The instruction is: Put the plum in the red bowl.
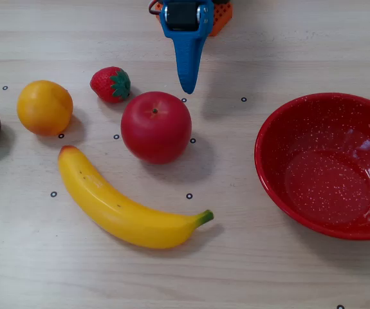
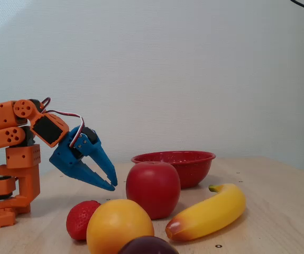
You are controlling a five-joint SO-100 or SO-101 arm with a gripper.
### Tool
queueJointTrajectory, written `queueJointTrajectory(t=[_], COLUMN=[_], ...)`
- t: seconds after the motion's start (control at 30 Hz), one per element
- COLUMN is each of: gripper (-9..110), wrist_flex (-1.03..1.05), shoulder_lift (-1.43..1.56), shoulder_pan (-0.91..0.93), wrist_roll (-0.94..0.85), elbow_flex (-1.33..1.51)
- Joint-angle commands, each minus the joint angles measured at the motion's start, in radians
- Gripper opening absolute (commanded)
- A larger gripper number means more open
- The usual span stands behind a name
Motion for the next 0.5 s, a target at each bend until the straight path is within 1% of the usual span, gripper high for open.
queueJointTrajectory(t=[0.0, 0.13, 0.27, 0.37, 0.47], gripper=[0, 0, 0, 0, 0], wrist_flex=[-0.044, -0.104, -0.103, -0.08, 0.011], shoulder_lift=[-0.055, -0.233, -0.4, -0.545, -0.735], shoulder_pan=[0.012, 0.006, -0.018, -0.049, -0.091], wrist_roll=[0.04, 0.08, 0.137, 0.163, 0.169], elbow_flex=[-0.008, -0.071, -0.216, -0.365, -0.584])
